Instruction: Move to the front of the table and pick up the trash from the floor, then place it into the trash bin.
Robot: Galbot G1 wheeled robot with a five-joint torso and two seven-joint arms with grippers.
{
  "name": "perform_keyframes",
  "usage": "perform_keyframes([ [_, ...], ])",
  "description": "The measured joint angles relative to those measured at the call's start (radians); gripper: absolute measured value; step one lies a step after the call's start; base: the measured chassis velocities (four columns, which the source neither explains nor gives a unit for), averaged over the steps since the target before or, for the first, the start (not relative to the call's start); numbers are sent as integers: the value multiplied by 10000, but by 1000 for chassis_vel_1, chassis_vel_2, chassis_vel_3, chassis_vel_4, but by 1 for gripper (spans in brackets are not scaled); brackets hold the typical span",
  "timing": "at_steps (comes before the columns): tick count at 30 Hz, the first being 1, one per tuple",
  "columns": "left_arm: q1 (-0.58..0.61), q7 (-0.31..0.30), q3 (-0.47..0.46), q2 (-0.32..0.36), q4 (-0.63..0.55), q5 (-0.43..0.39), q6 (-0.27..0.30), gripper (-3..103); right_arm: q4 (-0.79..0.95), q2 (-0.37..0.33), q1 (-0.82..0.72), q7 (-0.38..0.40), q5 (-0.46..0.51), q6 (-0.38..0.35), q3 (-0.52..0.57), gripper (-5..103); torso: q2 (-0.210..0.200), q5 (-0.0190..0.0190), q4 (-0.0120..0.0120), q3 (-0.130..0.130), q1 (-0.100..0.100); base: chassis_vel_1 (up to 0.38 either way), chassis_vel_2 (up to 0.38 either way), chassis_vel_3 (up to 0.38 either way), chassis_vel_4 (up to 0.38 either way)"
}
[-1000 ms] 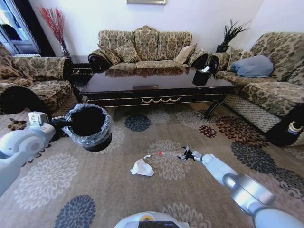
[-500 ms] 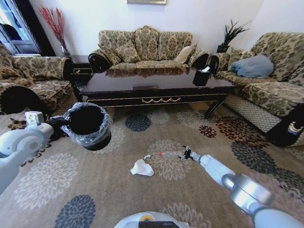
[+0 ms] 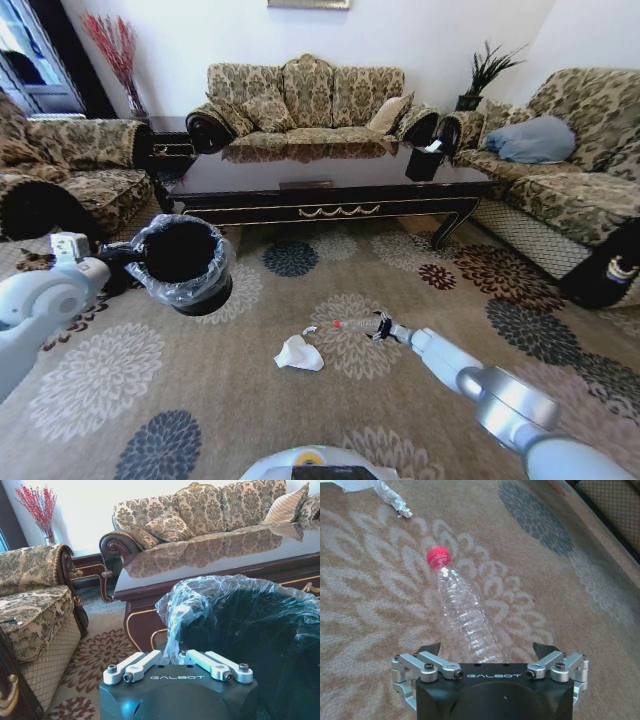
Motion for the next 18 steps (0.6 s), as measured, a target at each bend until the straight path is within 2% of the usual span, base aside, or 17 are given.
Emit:
perform_keyframes([
  [1,0,13,-7,32,13,-4,-8,4,-1,64,2,129,-29,-87,-79,103,0,0,0,0,0,0,0,0,0],
  [3,0,33,-14,47,20,-7,-16,4,-3,99,2,198,-49,-142,-116,100,0,0,0,0,0,0,0,0,0],
  [6,0,46,-36,78,53,-9,-50,4,-17,200,-29,450,-113,-338,-202,84,0,0,0,0,0,0,0,0,0],
  [9,7,68,-36,81,52,-10,-58,4,-22,227,-63,567,-122,-416,-231,79,0,-1,0,0,0,0,0,0,0],
  [12,5,86,-36,116,48,-11,-90,4,-32,263,-115,668,-156,-474,-269,63,1,0,-1,0,0,0,0,0,0],
  [14,-4,87,-37,135,48,-11,-104,4,-35,281,-136,703,-162,-488,-275,63,0,-1,-2,0,0,0,0,0,0],
  [16,-10,90,-37,159,49,-14,-119,4,-37,313,-170,738,-170,-493,-277,52,0,-2,-3,-1,0,0,0,0,0],
  [18,-11,91,-37,167,49,-15,-122,4,-35,329,-200,745,-174,-492,-274,47,1,-2,-2,-1,0,0,0,0,0],
])
